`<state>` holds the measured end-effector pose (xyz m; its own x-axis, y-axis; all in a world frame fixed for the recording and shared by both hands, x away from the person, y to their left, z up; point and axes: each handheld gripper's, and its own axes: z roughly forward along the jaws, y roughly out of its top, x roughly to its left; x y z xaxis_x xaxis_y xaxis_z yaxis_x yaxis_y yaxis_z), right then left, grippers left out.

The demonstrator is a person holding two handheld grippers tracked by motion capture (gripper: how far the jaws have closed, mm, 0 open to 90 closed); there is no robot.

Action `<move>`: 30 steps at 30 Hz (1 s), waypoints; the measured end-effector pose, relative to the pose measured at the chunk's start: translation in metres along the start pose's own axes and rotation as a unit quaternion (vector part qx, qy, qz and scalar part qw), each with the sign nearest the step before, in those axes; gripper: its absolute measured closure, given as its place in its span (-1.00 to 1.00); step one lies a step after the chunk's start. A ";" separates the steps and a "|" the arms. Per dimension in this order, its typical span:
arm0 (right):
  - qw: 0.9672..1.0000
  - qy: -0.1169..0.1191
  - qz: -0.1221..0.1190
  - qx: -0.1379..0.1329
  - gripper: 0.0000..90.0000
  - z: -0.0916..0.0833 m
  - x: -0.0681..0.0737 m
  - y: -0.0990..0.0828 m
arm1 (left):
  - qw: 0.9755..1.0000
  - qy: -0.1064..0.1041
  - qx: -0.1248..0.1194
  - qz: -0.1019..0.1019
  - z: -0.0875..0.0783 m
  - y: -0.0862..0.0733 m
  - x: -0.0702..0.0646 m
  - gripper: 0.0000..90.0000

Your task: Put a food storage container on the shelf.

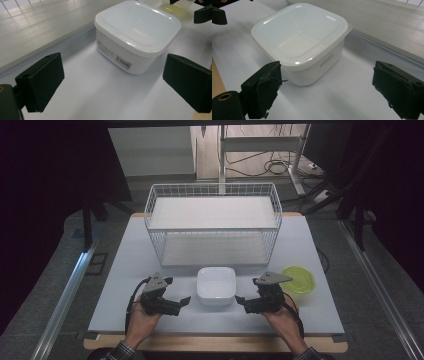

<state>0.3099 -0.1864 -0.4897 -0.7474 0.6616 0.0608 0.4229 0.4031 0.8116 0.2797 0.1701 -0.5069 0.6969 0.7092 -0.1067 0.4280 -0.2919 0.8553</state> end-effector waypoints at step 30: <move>0.998 0.027 0.042 0.032 -0.71 0.026 0.003 0.022 | 0.999 -0.023 0.039 0.009 0.041 0.032 -0.002 -0.68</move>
<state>0.3305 -0.1596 -0.4865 -0.7334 0.6609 0.1591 0.5159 0.3887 0.7634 0.3152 0.1333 -0.4999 0.7300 0.6734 -0.1168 0.4580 -0.3551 0.8149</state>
